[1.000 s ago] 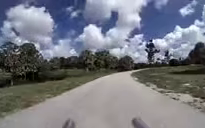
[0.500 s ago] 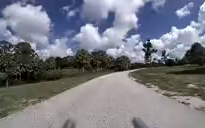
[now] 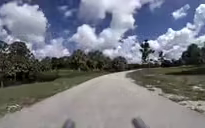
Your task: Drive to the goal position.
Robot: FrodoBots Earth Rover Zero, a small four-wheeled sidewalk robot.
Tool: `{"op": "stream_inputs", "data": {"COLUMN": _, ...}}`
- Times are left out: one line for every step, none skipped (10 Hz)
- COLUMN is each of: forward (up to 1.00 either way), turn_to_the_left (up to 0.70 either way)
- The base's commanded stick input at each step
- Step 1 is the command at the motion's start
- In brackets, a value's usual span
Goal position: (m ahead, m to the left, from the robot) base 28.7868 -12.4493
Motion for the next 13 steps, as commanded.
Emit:
{"op": "stream_inputs", "data": {"forward": 0.7, "turn_to_the_left": 0.0}}
{"op": "stream_inputs", "data": {"forward": 0.7, "turn_to_the_left": 0.05}}
{"op": "stream_inputs", "data": {"forward": 0.7, "turn_to_the_left": 0.22}}
{"op": "stream_inputs", "data": {"forward": 0.7, "turn_to_the_left": 0.35}}
{"op": "stream_inputs", "data": {"forward": 0.7, "turn_to_the_left": 0.29}}
{"op": "stream_inputs", "data": {"forward": 0.7, "turn_to_the_left": 0.0}}
{"op": "stream_inputs", "data": {"forward": 0.7, "turn_to_the_left": 0.0}}
{"op": "stream_inputs", "data": {"forward": 0.7, "turn_to_the_left": 0.0}}
{"op": "stream_inputs", "data": {"forward": 0.7, "turn_to_the_left": 0.0}}
{"op": "stream_inputs", "data": {"forward": 0.7, "turn_to_the_left": 0.0}}
{"op": "stream_inputs", "data": {"forward": 0.7, "turn_to_the_left": 0.0}}
{"op": "stream_inputs", "data": {"forward": 0.7, "turn_to_the_left": 0.0}}
{"op": "stream_inputs", "data": {"forward": 0.7, "turn_to_the_left": 0.0}}
